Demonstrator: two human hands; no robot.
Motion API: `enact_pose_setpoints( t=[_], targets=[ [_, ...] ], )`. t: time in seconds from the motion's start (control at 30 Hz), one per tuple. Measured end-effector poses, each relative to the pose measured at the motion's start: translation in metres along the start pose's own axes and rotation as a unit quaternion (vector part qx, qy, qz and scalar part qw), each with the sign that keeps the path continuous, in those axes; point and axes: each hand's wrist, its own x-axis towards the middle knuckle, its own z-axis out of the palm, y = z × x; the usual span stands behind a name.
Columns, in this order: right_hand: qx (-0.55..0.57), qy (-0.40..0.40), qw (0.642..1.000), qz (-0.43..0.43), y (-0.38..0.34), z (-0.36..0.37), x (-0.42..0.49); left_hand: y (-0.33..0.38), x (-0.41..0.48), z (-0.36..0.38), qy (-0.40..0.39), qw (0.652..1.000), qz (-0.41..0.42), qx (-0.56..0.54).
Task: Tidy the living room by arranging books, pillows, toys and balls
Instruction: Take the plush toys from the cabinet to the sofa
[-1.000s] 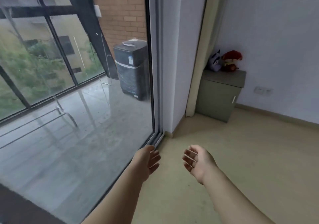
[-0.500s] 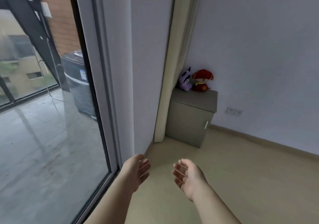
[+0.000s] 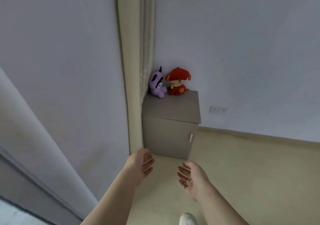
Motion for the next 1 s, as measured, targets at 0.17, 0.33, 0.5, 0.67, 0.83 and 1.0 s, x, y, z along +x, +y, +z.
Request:
enact_pose_setpoints(
  t=[0.17, 0.33, 0.5, 0.67, 0.83, 1.0],
  targets=[
    [-0.017, -0.032, 0.999, -0.001, -0.078, 0.043, 0.081, 0.06, 0.066, 0.047, 0.023, 0.999, 0.028, -0.008],
    [-0.058, -0.067, 0.996, 0.0, -0.18, 0.085, 0.164, 0.125, 0.136, 0.125, 0.041, 0.998, 0.041, -0.024],
    [-0.078, -0.082, 0.994, 0.003, -0.251, 0.119, 0.235, 0.169, 0.208, 0.175, 0.045, 0.998, 0.021, -0.026],
    [-0.087, -0.065, 0.994, 0.022, -0.305, 0.143, 0.304, 0.215, 0.295, 0.218, 0.054, 0.998, 0.016, -0.001],
    [-0.056, -0.028, 0.998, 0.016, -0.372, 0.174, 0.37, 0.278, 0.384, 0.272, 0.026, 0.999, -0.005, 0.044],
    [-0.044, 0.013, 0.999, -0.015, -0.435, 0.201, 0.415, 0.337, 0.447, 0.312, 0.036, 0.996, 0.015, 0.081]
  ],
)
